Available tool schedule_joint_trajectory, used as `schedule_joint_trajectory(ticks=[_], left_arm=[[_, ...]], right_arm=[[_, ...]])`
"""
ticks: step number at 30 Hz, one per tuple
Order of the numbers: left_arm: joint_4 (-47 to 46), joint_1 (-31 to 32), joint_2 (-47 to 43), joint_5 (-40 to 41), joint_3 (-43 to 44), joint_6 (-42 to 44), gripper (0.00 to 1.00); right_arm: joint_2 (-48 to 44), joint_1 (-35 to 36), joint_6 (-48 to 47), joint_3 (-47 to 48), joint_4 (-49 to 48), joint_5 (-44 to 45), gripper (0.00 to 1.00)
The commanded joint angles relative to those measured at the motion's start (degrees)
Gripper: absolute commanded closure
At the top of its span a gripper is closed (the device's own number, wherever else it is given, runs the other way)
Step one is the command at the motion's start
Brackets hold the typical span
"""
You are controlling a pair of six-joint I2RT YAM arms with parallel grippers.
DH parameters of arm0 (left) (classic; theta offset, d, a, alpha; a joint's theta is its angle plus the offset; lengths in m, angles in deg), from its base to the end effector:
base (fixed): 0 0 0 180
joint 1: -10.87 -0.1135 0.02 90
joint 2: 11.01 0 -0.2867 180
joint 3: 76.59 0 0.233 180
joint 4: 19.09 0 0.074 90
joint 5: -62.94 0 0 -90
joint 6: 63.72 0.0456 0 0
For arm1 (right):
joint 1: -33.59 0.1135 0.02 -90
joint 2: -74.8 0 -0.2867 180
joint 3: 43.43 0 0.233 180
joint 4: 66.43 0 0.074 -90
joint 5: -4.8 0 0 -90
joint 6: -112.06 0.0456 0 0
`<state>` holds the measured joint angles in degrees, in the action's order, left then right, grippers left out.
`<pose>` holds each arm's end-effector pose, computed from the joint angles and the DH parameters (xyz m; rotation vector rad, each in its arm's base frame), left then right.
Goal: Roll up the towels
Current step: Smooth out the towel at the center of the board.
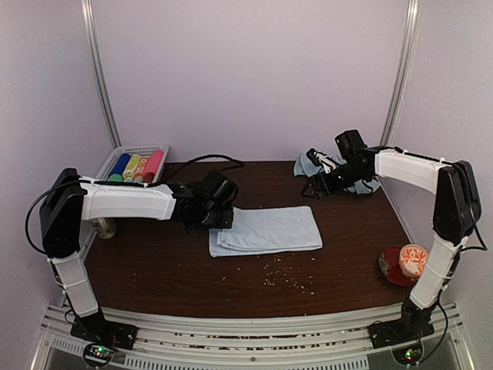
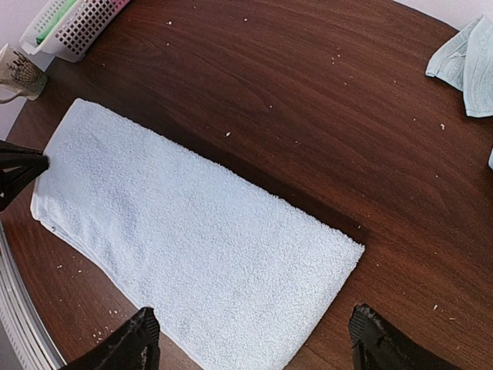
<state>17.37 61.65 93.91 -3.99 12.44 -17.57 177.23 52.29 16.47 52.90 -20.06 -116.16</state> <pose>0.2596 -0.2899 0.2349 -0.0216 2.4039 -0.2692 0.3546 0.1448 0.2790 -0.7401 2.3445 0.7684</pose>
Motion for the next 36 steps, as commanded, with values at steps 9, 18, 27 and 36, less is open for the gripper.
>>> schedule_joint_trajectory(ticks=[9,18,27,36], left_arm=[[-0.6,-1.5,2.6,-0.5,-2.9,-1.0,0.92],[-1.4,-1.5,0.3,1.8,-6.2,-2.8,0.33],[-6.3,-1.5,1.3,0.5,-0.7,2.4,0.47],[-9.2,-1.9,11.3,2.9,8.4,8.0,0.92]], right_arm=[[0.0,-0.3,0.1,-0.4,-0.6,0.4,0.15],[-0.1,-0.3,0.0,-0.5,-0.6,0.3,0.15],[2.0,-0.3,0.0,-0.4,-0.6,-1.6,0.23],[6.4,-0.8,2.9,-2.2,-5.3,-13.6,0.55]])
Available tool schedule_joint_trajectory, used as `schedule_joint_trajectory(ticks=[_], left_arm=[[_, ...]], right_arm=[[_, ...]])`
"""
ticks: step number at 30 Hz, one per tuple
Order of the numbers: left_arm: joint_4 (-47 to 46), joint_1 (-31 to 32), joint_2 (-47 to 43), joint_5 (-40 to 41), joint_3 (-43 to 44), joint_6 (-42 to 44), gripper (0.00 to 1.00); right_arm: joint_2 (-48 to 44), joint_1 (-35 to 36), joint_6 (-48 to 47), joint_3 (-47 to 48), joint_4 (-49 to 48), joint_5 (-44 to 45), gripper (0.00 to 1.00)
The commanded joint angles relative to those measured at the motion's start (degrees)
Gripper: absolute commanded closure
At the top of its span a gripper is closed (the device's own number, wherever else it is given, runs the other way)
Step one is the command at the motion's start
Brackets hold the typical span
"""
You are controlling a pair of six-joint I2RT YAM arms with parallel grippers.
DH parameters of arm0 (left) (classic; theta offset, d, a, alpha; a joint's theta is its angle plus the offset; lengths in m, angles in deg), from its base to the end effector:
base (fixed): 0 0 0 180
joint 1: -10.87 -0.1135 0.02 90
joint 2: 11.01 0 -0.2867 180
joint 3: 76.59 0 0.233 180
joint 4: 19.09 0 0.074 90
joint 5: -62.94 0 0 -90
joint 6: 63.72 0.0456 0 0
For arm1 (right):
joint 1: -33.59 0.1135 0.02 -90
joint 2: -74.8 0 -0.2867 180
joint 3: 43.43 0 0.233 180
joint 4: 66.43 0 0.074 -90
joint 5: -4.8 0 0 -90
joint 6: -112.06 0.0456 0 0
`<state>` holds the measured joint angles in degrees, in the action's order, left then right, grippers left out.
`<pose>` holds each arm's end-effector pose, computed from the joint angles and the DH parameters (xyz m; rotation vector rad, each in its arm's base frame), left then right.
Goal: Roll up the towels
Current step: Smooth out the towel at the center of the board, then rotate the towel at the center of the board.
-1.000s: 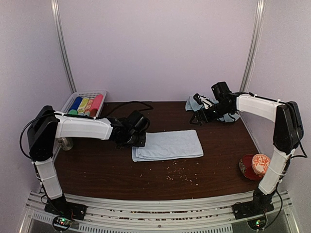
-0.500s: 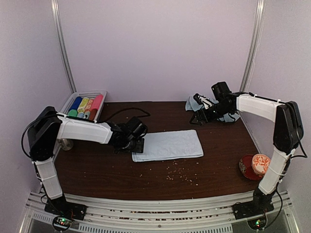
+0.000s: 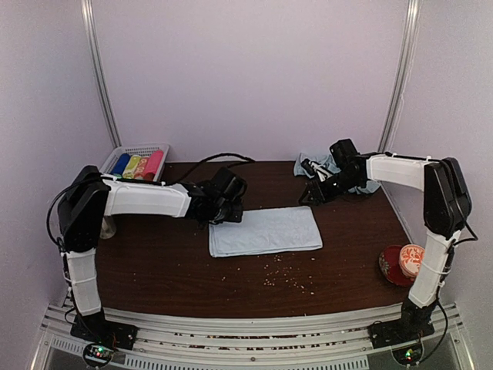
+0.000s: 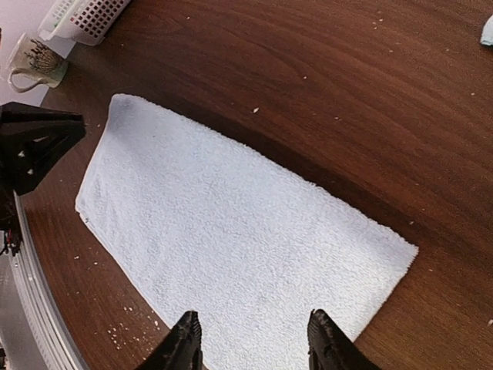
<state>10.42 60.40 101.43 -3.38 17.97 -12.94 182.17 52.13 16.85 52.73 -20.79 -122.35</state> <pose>0.2927 -0.3149 0.2218 0.0195 2.3275 -0.2851 0.3653 0.1515 0.2494 -0.7577 2.3906 0.9191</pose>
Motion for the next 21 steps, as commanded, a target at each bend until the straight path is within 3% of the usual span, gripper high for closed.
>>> schedule_joint_trajectory(ticks=[1,10,21], left_arm=[[-1.7,-1.0,4.7,3.0,3.3,3.5,0.93],[-2.1,-4.2,8.7,4.0,1.0,2.7,0.98],[-1.0,-5.8,13.0,2.4,2.4,3.6,0.91]], right_arm=[[1.8,-0.7,3.1,-2.7,-5.8,-8.1,0.56],[6.6,-0.8,3.2,-1.4,-4.7,-3.2,0.55],[8.4,-0.8,3.4,-0.6,-4.1,0.8,0.50]])
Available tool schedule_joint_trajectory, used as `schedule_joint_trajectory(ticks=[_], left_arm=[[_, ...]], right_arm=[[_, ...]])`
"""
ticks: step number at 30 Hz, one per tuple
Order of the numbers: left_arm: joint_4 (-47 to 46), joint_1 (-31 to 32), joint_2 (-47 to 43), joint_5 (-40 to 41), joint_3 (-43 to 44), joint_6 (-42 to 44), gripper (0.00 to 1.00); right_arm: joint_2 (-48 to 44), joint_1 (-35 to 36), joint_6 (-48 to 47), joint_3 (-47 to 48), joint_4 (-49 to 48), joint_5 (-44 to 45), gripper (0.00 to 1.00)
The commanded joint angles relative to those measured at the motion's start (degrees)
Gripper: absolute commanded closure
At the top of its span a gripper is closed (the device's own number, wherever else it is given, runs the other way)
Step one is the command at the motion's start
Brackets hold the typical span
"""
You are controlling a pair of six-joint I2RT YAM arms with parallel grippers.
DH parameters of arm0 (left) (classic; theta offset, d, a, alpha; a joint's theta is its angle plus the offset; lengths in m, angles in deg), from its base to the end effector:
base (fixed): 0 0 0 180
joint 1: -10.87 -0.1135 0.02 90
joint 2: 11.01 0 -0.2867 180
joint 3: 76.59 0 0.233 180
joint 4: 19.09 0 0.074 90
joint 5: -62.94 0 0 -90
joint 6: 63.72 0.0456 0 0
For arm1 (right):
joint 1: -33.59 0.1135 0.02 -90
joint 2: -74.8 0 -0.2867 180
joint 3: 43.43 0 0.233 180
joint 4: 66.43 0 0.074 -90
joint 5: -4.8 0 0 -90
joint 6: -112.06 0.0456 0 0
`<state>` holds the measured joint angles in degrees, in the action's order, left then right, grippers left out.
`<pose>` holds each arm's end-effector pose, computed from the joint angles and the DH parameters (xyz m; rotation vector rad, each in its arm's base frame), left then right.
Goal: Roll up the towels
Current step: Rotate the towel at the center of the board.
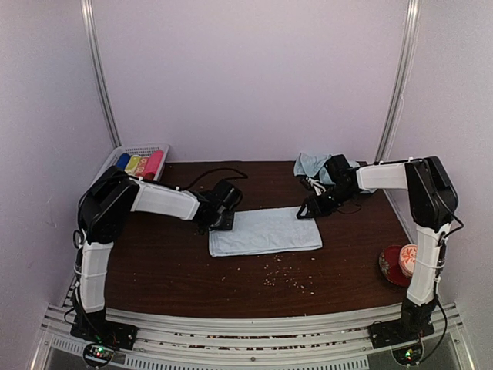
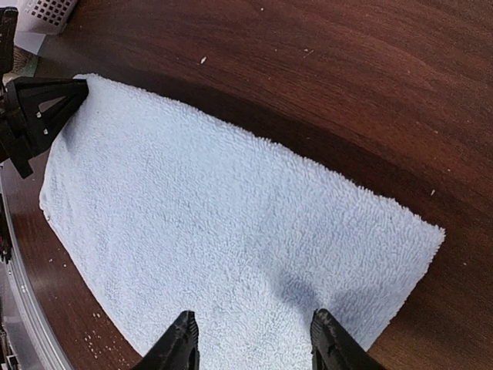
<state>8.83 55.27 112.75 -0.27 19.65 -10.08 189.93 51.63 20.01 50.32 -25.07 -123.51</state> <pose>0.3366 -0.3009 0.1497 -0.0091 2.3972 -0.0481 0.3801 0.1535 0.1905 -0.6691 2.5217 0.9819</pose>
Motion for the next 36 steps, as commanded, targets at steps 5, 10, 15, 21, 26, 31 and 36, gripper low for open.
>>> schedule_joint_trajectory(ticks=[5,10,15,21,26,31,36], left_arm=[[0.7,-0.9,1.1,-0.5,1.2,1.1,0.76],[1.7,-0.9,-0.2,0.5,3.3,2.5,0.65],[4.8,-1.1,0.5,-1.6,5.9,1.8,0.62],[2.0,-1.0,-2.4,-7.4,2.7,-0.6,0.55],[0.8,-0.5,-3.2,-7.9,1.8,-1.6,0.46],[1.6,-0.4,-2.4,-4.1,2.0,-0.7,0.45],[1.9,-0.5,-0.1,-3.9,2.8,-0.3,0.45]], right_arm=[[0.0,-0.3,-0.5,2.2,1.0,2.2,0.48],[-2.0,-0.3,-1.5,2.5,1.9,2.9,0.43],[-5.4,-0.3,-2.5,2.4,2.1,4.4,0.38],[-7.1,-0.3,-2.8,2.0,1.9,5.3,0.35],[-7.1,-0.3,-2.9,2.0,2.0,5.6,0.32],[-7.5,-0.3,-3.0,1.9,2.0,5.4,0.31],[-7.3,-0.3,-3.0,1.9,2.0,5.3,0.31]])
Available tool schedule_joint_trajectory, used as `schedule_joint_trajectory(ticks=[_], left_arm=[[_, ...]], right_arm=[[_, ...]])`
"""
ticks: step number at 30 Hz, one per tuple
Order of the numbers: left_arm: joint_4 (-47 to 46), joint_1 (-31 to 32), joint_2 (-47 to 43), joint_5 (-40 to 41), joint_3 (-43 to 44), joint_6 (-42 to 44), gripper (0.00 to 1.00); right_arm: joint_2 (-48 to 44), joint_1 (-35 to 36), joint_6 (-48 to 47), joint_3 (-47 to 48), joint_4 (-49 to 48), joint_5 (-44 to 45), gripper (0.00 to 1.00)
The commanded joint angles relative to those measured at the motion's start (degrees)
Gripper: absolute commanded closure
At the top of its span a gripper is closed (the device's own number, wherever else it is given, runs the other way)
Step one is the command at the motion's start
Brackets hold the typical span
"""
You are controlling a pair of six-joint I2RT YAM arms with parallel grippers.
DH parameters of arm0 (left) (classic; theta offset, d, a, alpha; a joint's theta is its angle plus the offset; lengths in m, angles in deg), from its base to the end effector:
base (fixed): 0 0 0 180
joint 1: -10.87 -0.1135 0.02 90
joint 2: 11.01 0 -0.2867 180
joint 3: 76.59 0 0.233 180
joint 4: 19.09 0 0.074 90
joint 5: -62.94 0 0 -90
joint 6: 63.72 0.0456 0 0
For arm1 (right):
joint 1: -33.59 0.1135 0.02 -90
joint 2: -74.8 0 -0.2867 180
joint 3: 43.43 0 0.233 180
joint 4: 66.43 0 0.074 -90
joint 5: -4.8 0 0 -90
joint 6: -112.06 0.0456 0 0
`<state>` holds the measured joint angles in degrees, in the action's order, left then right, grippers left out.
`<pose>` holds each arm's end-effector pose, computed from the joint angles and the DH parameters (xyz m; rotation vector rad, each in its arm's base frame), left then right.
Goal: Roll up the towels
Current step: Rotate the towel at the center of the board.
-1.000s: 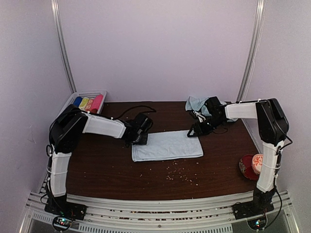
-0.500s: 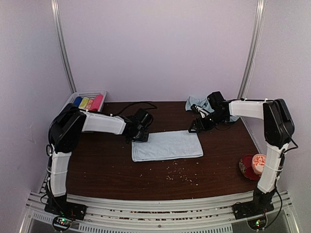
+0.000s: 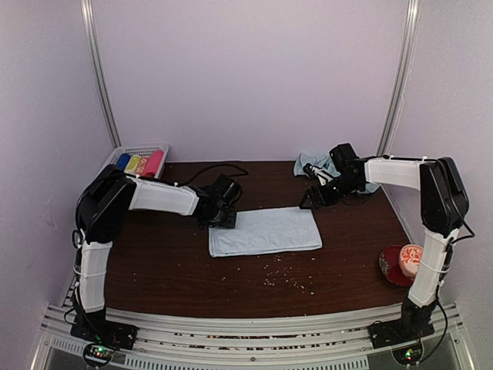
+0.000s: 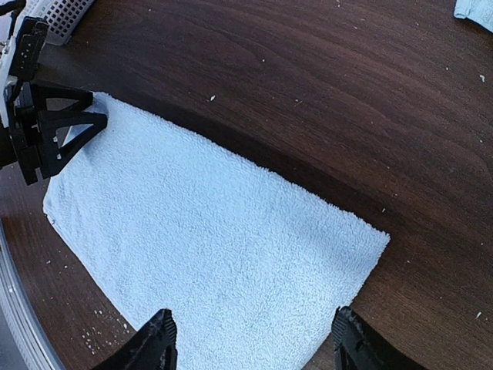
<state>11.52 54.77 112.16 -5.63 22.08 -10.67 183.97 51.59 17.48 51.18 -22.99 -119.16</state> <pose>0.3398 -0.3038 0.1613 0.0031 2.4450 -0.1458 0.3715 0.1475 0.2309 -0.7127 2.4383 0.8522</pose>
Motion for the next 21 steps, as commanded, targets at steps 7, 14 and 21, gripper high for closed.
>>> schedule_joint_trajectory(ticks=[7,14,21], left_arm=[[-0.7,0.0,4.3,0.9,3.5,1.9,0.45],[0.0,0.0,10.9,0.9,12.4,7.0,0.45],[3.7,0.0,24.8,5.3,37.9,18.8,0.35]], right_arm=[[-1.3,-0.3,-0.6,1.2,0.0,1.2,0.31],[-1.7,-0.3,0.0,1.3,-0.6,2.9,0.30],[-3.1,-1.4,2.2,0.5,-3.5,11.7,0.26]])
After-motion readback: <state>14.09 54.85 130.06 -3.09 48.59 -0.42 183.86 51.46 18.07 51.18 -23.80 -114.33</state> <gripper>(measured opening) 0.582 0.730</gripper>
